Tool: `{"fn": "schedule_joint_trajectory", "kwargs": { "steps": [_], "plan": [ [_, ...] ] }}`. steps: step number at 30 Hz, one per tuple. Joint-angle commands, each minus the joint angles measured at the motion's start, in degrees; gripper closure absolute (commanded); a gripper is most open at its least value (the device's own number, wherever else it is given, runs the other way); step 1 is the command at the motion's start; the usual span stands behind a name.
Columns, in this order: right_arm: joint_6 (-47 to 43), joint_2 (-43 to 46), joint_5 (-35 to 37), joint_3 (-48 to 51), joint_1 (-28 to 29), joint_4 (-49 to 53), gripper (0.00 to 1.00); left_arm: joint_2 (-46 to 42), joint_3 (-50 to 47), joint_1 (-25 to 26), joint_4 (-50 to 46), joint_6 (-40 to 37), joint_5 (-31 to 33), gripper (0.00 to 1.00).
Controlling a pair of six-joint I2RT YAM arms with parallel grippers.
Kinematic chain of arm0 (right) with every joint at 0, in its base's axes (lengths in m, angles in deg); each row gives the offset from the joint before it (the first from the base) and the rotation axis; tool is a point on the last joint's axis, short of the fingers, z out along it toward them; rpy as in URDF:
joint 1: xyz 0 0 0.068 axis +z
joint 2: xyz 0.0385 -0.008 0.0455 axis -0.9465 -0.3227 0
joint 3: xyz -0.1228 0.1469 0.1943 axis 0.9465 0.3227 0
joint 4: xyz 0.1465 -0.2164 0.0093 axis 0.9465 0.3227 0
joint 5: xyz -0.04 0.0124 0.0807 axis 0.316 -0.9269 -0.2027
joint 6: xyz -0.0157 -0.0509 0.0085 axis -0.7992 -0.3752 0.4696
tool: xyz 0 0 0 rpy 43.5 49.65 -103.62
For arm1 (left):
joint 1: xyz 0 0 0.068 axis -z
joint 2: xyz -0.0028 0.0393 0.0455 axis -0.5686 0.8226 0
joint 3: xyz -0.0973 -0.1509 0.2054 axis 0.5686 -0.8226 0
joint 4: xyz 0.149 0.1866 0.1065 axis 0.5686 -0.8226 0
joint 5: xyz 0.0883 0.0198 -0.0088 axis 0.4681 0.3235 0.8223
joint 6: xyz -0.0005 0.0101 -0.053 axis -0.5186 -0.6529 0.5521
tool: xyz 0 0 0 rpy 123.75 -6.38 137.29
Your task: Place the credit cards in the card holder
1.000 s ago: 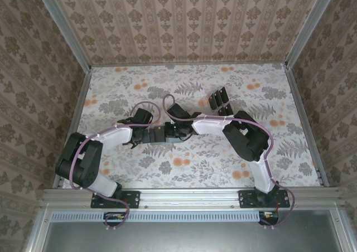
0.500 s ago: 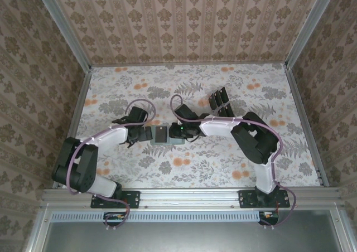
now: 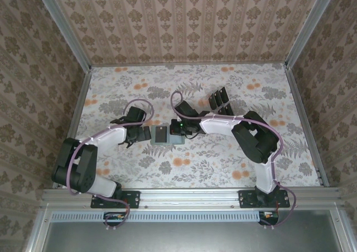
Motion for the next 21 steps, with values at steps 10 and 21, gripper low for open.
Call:
{"fn": "schedule_joint_trajectory", "kwargs": {
  "steps": [10, 21],
  "plan": [
    [0.5, 1.89, -0.41, -0.14, 1.21, -0.21, 0.87, -1.64, -0.78, -0.32, -0.17, -0.33, -2.03, 0.0],
    [-0.15, 18.64, 11.7, 11.51, 0.91, 5.44, 0.55, -5.85, -1.69, -1.44, 8.17, -1.36, -16.77, 0.0]
  ]
}}
